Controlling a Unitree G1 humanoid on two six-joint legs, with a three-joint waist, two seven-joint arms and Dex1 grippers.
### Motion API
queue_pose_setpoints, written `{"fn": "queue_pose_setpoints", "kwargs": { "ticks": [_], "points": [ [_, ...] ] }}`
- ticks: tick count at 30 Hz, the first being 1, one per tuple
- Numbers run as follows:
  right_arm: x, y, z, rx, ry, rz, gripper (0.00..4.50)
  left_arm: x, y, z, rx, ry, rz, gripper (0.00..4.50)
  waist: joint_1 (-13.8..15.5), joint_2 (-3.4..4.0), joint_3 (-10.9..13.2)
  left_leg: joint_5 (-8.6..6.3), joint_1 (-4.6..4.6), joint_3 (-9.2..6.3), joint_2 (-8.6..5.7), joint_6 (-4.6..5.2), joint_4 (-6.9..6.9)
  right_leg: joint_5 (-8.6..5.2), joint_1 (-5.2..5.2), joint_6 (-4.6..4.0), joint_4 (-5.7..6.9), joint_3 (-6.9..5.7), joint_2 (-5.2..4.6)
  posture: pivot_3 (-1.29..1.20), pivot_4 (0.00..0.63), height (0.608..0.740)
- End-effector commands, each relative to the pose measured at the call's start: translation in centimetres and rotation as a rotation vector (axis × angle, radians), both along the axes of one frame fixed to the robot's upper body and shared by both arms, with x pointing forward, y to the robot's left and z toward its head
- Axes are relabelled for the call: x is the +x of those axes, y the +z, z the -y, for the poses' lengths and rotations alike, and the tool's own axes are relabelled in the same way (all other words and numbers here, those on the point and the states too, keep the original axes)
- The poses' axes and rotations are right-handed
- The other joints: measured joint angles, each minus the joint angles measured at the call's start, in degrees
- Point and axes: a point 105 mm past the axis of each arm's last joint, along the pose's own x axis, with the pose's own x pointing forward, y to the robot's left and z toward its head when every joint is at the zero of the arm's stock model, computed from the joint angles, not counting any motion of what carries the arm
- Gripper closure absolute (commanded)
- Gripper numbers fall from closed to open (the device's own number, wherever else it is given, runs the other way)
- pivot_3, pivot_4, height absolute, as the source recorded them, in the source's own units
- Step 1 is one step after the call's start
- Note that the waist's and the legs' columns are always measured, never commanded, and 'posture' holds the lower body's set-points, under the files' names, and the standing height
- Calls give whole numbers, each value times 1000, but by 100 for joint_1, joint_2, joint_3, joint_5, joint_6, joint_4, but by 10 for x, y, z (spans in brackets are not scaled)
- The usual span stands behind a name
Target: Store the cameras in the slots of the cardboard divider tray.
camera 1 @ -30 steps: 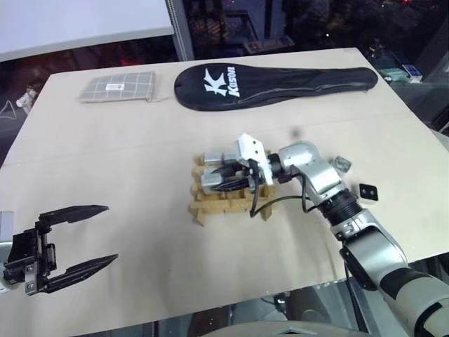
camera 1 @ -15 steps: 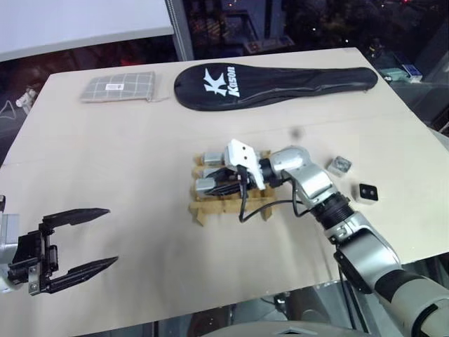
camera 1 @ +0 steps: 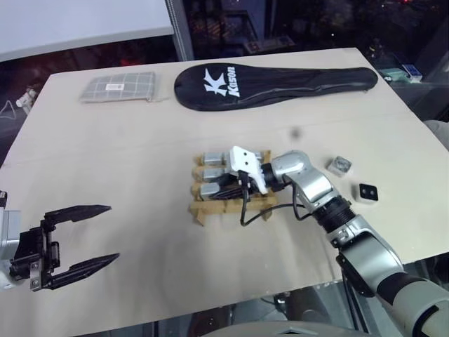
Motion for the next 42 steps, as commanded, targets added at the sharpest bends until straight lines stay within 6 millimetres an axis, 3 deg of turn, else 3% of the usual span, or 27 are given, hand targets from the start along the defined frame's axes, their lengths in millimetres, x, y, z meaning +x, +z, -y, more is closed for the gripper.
{"fn": "queue_pose_setpoints", "kwargs": {
  "ticks": [1, 3, 7, 9, 14, 16, 18, 21, 28, 34, 42],
  "points": [
    [-3, 14, -3, 52, 9, 47, 1758, 2, 5, 4, 16, -18, 8, 0, 0, 0, 0, 0, 0, 0, 0, 0, 0, 0, 0, 0, 0, 0, 0, 0, 150, 740],
    [-6, 24, -1, 91, 11, 47, 1039, 4, 4, 6, 13, -23, 8, 0, 5, 1, 1, 0, 0, 0, 0, 0, 0, 0, 0, 1, 0, 0, 0, 0, 150, 740],
    [-13, 45, 11, 172, -17, 48, 1039, 8, 4, 14, -1, -51, 6, 0, 16, 0, 0, 0, -1, -4, 0, 0, 0, 4, 0, 7, 1, -1, -1, 0, 150, 740],
    [-15, 60, 36, 232, -89, 71, 1039, 13, 6, 21, -13, -78, 9, 0, 40, 0, 0, 0, -2, -7, -2, 0, 0, 4, 1, 8, -2, -4, -5, 0, 150, 740],
    [-19, 75, 91, 291, -296, 90, 1039, 22, 8, 32, -26, -138, 1, 0, 63, -6, -3, 0, -13, -17, -10, 1, 1, 3, 3, 10, -9, -16, -14, 0, 150, 740],
    [-16, 75, 114, 308, -412, 97, 1039, 26, 8, 37, -35, -165, -2, 0, 63, -5, -3, 0, -14, -18, -10, 1, -2, 3, 4, 10, -10, -22, -11, 0, 150, 740],
    [-5, 66, 153, 294, -601, 144, 1039, 33, 7, 46, -49, -210, -5, 0, 33, -2, -3, 0, -12, -12, -9, 1, -2, 2, 3, 11, -9, -20, -8, 0, 150, 740],
    [1, 56, 192, 280, -795, 185, 1039, 41, 6, 56, -64, -260, -6, 0, 41, -2, -3, 0, -9, 12, -9, 1, -2, -10, 6, 30, -8, -19, -3, 0, 150, 740],
    [-5, 19, 277, 138, -1261, 226, 1039, 58, 8, 84, -76, -401, 10, 0, 23, -4, -4, 1, 1, 34, -6, 3, 0, -10, 5, 34, 2, 8, 12, 0, 150, 740],
    [-32, -6, 301, 178, -1541, 171, 1039, 64, 15, 90, -77, -442, 22, 0, 19, -4, -6, 0, 2, 36, -3, 3, 0, -10, 4, 35, 3, 16, 14, 0, 150, 740],
    [-45, -36, 288, 245, -1700, 37, 1039, 63, 15, 89, -68, -450, 14, 0, 19, -4, -6, 1, 10, 34, 5, 5, 11, -19, 6, 25, 3, 36, 19, 0, 150, 740]
  ]
}}
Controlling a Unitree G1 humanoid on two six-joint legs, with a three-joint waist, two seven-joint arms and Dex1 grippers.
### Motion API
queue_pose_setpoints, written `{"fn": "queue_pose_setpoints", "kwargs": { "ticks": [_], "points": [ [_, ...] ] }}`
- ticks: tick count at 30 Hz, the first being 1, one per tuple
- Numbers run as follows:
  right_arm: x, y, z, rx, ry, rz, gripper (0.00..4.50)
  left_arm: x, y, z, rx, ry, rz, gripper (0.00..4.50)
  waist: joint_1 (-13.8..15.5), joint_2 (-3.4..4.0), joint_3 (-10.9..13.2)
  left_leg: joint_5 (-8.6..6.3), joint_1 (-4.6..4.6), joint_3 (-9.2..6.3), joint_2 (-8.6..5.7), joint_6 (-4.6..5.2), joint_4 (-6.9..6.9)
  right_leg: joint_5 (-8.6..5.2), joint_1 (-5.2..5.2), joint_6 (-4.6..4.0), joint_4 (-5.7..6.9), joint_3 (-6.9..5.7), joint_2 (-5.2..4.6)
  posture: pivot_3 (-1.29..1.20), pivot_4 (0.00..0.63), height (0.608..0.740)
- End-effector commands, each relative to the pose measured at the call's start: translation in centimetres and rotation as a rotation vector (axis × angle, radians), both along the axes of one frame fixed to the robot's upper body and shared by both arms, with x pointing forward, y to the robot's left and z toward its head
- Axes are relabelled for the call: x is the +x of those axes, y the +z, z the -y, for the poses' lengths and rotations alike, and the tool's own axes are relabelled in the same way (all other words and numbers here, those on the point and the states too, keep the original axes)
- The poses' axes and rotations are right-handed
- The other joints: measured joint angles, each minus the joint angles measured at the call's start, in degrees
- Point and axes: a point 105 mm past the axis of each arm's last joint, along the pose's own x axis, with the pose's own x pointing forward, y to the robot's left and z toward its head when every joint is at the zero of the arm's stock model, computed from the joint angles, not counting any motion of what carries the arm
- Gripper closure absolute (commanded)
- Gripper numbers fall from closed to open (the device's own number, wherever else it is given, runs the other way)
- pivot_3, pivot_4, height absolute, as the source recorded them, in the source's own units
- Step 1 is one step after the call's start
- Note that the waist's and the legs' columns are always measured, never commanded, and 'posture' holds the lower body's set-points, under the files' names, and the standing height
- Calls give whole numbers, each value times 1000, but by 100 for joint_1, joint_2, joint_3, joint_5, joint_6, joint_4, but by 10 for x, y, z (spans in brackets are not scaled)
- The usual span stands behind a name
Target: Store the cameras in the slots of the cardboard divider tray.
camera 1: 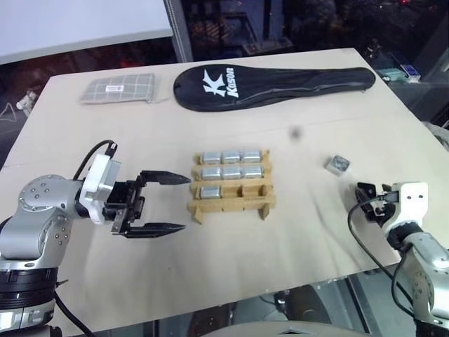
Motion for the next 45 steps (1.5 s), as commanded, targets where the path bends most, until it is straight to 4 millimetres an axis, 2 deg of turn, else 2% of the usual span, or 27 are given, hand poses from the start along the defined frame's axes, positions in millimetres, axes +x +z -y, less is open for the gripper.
{"fn": "queue_pose_setpoints", "kwargs": {
  "ticks": [1, 6, 11, 13, 15, 16, 20, 23, 25, 27, 30, 33, 35, 38, 41, 45],
  "points": [
    [-4, 3, -4, 4, -49, 28, 1039, -2, 7, -2, 9, -7, 25, 0, 9, 0, 0, 0, 0, 0, 0, 0, 0, -1, 0, -1, 0, -1, 0, 0, 150, 740],
    [0, -2, -11, 45, -61, 33, 1039, -3, 7, -2, 9, -2, 23, 0, -3, 0, 0, 0, -2, -2, 2, 0, 0, 0, -1, 0, 0, -1, 2, 0, 150, 740],
    [4, 0, -10, 34, -72, 43, 1039, -3, 7, -3, 9, 4, 22, 0, 2, 0, 0, 0, -2, 0, 2, 0, 0, 0, -1, 0, 0, -1, 2, 0, 150, 740],
    [5, 1, -10, 32, -71, 50, 1555, -3, 7, -3, 9, 8, 21, 0, 2, 0, 0, 0, -3, 0, 2, 0, 0, 0, -1, 0, 0, -3, 3, 0, 150, 740],
    [5, 2, -10, 31, -72, 53, 2417, -3, 7, -3, 4, 14, 23, 0, 2, 0, 0, 0, -3, 0, 2, 0, 0, 0, -1, 0, 0, -3, 3, 0, 150, 740],
    [5, 3, -10, 24, -72, 58, 2588, -3, 8, -4, -1, 18, 23, 0, 2, 0, 0, 0, -3, 1, 2, 0, 0, 0, -1, 1, 0, -3, 3, 0, 150, 740],
    [7, 16, -14, -55, -8, 117, 2584, -2, 8, -4, -19, 31, 16, 0, 0, 1, 0, 0, -2, 1, 2, 0, 0, 0, -1, 1, 0, -1, 3, 0, 150, 740],
    [12, 35, -27, -175, 108, 208, 2584, 4, 9, -2, -55, 70, 1, 0, -2, 1, 0, 0, -2, 2, 2, 0, 0, 1, -1, 2, 0, 0, 2, 0, 150, 740],
    [15, 54, -50, -287, 272, 315, 2584, 17, 12, 1, -102, 148, -19, 0, -2, 0, 0, 0, -1, 4, 1, 0, 1, 2, 0, 4, 0, 0, 3, 0, 150, 740],
    [13, 69, -86, -406, 515, 439, 2584, 36, 17, 5, -157, 248, -5, 0, -1, 0, 0, 0, -1, 8, 1, 0, 9, 10, 3, 16, 1, -5, 6, 0, 150, 740],
    [8, 73, -132, -573, 796, 594, 2584, 62, 17, 13, -176, 373, -16, 0, -7, -3, -1, 0, 5, 8, 0, 0, 19, 13, 15, 19, 4, -10, 19, 0, 150, 740],
    [1, 68, -168, -699, 1030, 727, 2584, 70, 22, 25, -193, 379, -32, 0, -11, -6, -1, 0, 8, 2, -5, 0, 23, 15, 21, 19, 5, -12, 27, 0, 150, 740],
    [-1, 65, -184, -780, 1133, 805, 2584, 70, 29, 33, -216, 349, -45, 0, -7, -6, -1, 0, -1, -1, -5, -1, 23, 21, 16, 8, 4, -13, 26, 0, 150, 740],
    [3, 65, -196, -842, 1203, 879, 2584, 69, 30, 40, -198, 324, -65, 0, 3, -7, 0, 0, -14, -9, -6, -3, 25, 31, 3, -6, 3, -9, 8, 0, 150, 740],
    [10, 67, -205, -884, 1230, 929, 2584, 67, 23, 44, -135, 306, -84, 0, 5, -9, -1, 0, -13, -15, -14, -3, 25, 31, 4, -6, 3, -8, -11, 0, 150, 740],
    [15, 81, -228, -889, 1232, 1039, 2584, 58, 8, 49, -41, 243, -198, 0, -19, -13, 1, 0, -14, -13, -17, -3, 26, 31, 1, -6, 3, -3, -8, 0, 150, 740]
  ]
}}
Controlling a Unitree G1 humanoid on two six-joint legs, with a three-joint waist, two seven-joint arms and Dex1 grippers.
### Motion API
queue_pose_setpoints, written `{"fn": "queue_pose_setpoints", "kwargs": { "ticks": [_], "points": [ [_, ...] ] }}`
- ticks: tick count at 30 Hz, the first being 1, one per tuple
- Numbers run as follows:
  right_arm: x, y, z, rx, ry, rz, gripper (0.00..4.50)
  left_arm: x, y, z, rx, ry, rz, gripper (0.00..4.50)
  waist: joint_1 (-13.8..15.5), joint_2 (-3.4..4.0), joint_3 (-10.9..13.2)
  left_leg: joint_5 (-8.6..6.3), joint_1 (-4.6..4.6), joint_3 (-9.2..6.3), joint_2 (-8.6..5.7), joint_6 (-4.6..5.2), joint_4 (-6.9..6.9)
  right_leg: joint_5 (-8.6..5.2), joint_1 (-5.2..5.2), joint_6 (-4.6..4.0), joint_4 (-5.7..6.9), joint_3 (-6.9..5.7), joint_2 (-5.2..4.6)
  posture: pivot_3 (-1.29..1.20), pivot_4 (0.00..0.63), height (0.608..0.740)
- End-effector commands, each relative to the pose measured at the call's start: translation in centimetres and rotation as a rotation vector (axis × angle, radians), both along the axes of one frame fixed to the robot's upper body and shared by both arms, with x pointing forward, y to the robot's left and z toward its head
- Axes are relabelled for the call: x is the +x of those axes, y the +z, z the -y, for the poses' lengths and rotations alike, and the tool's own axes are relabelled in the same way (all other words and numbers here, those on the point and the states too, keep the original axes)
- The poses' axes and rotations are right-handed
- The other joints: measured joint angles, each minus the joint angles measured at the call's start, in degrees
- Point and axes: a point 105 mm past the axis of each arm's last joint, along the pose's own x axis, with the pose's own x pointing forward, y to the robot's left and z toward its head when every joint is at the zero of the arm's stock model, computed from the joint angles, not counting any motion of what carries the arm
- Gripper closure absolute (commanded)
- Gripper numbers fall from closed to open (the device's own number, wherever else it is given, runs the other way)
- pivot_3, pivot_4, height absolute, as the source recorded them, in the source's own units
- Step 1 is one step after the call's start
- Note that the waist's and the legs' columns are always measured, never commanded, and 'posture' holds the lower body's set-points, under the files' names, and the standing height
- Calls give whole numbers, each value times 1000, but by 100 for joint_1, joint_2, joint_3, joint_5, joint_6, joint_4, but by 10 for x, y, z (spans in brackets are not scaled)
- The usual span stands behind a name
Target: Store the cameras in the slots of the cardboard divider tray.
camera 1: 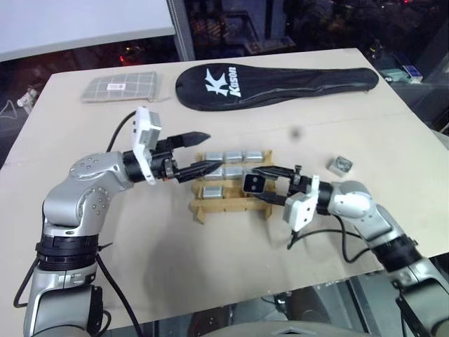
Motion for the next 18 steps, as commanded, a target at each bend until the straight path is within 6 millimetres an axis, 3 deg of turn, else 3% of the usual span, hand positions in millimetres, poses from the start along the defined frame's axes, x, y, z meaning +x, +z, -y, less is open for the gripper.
{"fn": "queue_pose_setpoints", "kwargs": {
  "ticks": [1, 8, 14, 18],
  "points": [
    [-4, 18, -19, 54, 65, 88, 2584, -10, 1, 7, 38, -80, -26, 0, 4, 1, 0, 0, 3, -1, 0, 0, 0, 0, 0, 0, 4, 0, 1, 0, 150, 740],
    [-11, 15, -35, 48, 124, 106, 2584, -15, -1, 11, 47, -141, -86, 0, 23, 0, 0, 0, -1, -8, 0, 0, 1, 0, 1, -2, 5, -5, -3, 0, 150, 740],
    [-14, 7, -36, 30, 134, 90, 2584, -16, 0, 14, 43, -170, -107, 0, 17, 0, 0, 1, 1, -10, 0, -1, 2, 0, 1, -2, 7, -6, 0, 0, 150, 740],
    [-13, 10, -37, 36, 135, 93, 2584, -18, -2, 15, 51, -180, -117, 1861, 13, 0, 0, 1, 2, -8, 0, -1, 2, 0, 1, -2, 9, -4, 0, 0, 150, 740]
  ]
}}
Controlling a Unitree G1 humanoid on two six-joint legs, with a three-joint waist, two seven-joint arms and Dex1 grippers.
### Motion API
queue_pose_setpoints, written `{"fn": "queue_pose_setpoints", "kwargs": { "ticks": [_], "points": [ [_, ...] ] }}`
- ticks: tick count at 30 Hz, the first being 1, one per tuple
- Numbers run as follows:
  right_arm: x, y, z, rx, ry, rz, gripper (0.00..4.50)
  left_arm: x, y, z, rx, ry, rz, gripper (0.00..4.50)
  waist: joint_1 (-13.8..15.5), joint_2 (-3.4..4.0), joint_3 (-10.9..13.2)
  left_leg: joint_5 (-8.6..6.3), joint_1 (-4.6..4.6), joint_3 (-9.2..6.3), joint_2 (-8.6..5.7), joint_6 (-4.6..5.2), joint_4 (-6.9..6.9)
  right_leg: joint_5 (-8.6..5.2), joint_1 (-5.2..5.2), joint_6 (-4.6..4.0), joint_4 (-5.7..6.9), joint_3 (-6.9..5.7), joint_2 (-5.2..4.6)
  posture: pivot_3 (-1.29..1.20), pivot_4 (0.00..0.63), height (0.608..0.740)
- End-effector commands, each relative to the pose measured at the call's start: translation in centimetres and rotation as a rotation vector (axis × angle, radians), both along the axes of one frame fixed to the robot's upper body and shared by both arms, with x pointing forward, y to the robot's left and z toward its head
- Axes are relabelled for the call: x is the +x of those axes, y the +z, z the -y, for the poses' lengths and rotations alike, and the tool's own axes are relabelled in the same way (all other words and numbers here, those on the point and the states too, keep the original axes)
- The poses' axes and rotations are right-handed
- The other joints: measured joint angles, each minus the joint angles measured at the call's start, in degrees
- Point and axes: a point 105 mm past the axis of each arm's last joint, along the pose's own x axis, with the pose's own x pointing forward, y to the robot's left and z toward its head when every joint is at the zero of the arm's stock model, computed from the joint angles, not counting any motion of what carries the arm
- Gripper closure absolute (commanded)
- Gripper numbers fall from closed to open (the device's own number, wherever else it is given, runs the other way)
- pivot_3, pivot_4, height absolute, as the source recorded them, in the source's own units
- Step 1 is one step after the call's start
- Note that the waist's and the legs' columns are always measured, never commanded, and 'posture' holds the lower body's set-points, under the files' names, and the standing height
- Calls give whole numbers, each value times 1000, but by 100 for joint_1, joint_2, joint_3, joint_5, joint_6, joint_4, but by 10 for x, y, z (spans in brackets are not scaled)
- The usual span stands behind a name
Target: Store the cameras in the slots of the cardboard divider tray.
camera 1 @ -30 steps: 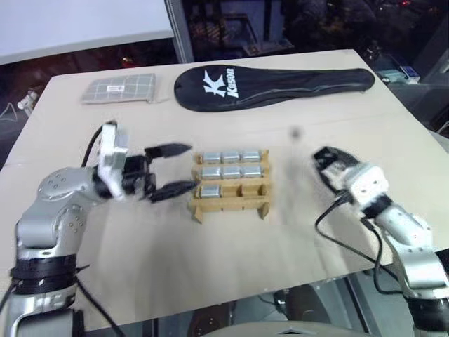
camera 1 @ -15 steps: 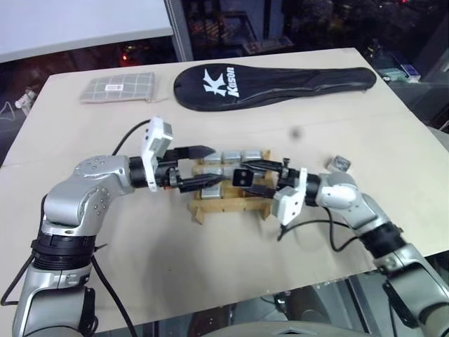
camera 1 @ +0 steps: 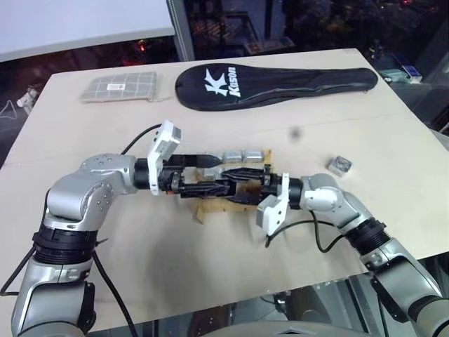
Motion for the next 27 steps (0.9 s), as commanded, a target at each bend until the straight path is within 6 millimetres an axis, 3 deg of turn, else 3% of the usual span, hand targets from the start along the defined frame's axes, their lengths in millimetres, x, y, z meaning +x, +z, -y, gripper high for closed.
{"fn": "queue_pose_setpoints", "kwargs": {
  "ticks": [1, 4, 5, 12, 17, 18, 19, 20, 22, 27],
  "points": [
    [-3, 12, -2, 43, 19, 32, 2584, -4, 5, 3, 9, -32, 15, 2225, 0, 0, 0, 0, 0, 0, 0, 0, 0, 0, 0, 0, 0, 0, 0, 0, 150, 740],
    [-2, 12, -2, 45, 18, 34, 2584, -6, 2, 3, 23, -37, 4, 3647, 1, 0, 0, 0, 0, -1, 0, 0, 0, 0, 0, 0, 0, 0, 0, 0, 150, 740],
    [-2, 13, -2, 48, 16, 36, 2584, -7, 1, 3, 27, -39, 0, 3780, 1, 0, 0, 0, 0, -1, 0, 0, 0, 0, 0, 0, 0, 0, 0, 0, 150, 740],
    [1, 18, -1, 67, -6, 53, 2584, -7, -3, 3, 47, -32, -39, 3780, 1, 0, 0, 0, 0, -1, 0, 0, 0, 0, 0, 0, 0, 0, 0, 0, 150, 740],
    [3, 16, 1, 66, -43, -31, 2584, -5, -3, 3, 49, -24, -67, 3780, 3, 0, 0, 0, -1, -2, 0, 0, 1, 0, 0, 0, 0, -1, 0, 0, 150, 740],
    [3, 18, 1, 71, -44, -27, 1555, -4, -3, 4, 47, -20, -66, 3780, 3, 0, 0, 0, -1, -2, 0, 0, 1, 0, 0, 0, 1, -1, 0, 0, 150, 740],
    [2, 19, 2, 75, -47, -19, 1445, -3, -3, 4, 46, -17, -67, 3780, 3, 0, 0, 0, -2, -3, 0, 0, 1, 0, 0, 0, 1, -1, 0, 0, 150, 740],
    [3, 20, 3, 81, -53, -7, 740, -2, -3, 4, 43, -15, -72, 3780, 3, 0, 0, 0, -2, -1, 0, 0, 3, 0, 0, 0, 1, 0, -1, 0, 150, 740],
    [4, 20, 4, 84, -66, 4, 41, -2, -2, 5, 39, -19, -81, 3780, 2, 0, 0, 0, -2, 0, 0, 0, 6, 0, 0, 0, 2, 0, -1, 0, 150, 740],
    [5, 20, 8, 108, -85, -7, 41, 1, -1, 6, 43, -17, -47, 3780, 3, 0, 0, 0, -1, -1, -1, 0, 7, 0, 0, 0, 5, -1, 1, 0, 150, 740]
  ]
}}
